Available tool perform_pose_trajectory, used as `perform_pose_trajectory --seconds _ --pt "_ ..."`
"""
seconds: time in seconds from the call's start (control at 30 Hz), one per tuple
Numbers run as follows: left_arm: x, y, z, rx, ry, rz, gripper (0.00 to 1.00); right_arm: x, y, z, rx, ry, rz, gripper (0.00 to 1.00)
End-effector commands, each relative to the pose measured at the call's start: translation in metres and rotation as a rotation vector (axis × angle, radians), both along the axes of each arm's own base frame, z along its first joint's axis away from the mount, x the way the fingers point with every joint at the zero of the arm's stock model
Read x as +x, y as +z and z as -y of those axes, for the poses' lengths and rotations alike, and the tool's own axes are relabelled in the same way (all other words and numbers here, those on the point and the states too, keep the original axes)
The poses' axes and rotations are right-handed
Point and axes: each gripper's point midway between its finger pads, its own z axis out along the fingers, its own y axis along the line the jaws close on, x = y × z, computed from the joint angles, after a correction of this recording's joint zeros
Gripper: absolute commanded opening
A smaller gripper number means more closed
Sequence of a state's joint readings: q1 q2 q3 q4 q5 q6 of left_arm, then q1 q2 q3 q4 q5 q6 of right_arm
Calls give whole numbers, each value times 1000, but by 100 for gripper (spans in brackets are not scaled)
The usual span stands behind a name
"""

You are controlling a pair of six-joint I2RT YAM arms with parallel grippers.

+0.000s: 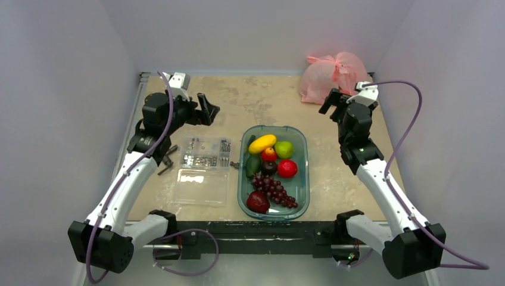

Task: Take the fake fruits out of the plastic bag

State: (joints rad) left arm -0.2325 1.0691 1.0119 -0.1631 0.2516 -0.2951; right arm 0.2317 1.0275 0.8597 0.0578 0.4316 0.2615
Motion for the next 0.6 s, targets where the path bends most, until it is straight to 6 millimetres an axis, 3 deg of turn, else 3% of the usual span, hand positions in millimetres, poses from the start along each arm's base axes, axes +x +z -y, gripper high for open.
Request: perform_pose_trajectory --seconds 0.0,0.23,0.3,0.57 --pt "0 22 14 -2 -54 55 93 2 19 7 40 -58 61 99" --pt "2 10 32 -18 -117 1 94 12 10 5 66 -76 20 99" --pt "2 9 35 -20 -130 -5 94 21 6 -1 90 -61 2 99" --pt "2 2 45 -19 -171 -39 95 73 7 7 96 -169 -39 99"
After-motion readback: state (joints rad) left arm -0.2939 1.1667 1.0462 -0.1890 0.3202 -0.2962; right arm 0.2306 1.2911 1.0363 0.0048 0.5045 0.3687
